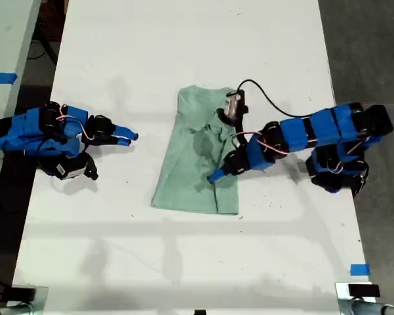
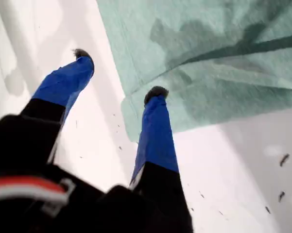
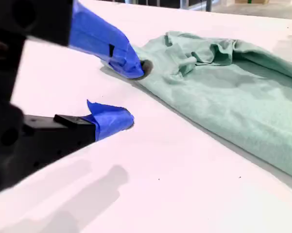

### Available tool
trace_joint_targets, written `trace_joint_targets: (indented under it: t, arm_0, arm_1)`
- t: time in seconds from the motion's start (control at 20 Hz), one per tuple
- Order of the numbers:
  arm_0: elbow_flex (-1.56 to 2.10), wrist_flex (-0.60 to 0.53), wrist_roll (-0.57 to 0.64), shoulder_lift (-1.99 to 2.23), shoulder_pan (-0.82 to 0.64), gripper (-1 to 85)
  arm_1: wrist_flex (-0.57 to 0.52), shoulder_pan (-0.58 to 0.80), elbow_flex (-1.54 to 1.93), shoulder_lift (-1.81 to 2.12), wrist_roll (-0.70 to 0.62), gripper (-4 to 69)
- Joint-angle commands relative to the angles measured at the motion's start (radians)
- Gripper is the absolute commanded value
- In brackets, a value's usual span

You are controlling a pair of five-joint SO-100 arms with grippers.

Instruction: Fold t shirt

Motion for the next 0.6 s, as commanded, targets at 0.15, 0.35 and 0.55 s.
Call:
trace_joint_targets:
  t: [0.15, 0.35, 0.55]
  arm_0:
    - [0.021, 0.005, 0.005, 0.006, -0.006, 12.2]
    - [0.021, 0.005, 0.003, 0.006, -0.011, 12.1]
    - [0.021, 0.005, 0.003, 0.006, -0.011, 12.0]
  arm_1:
    - [0.069, 0.213, 0.799, 1.039, -0.069, 20.4]
    - [0.327, 0.276, 1.1, 1.574, -0.028, 1.6]
    - [0.345, 0.278, 1.161, 1.566, -0.008, 1.6]
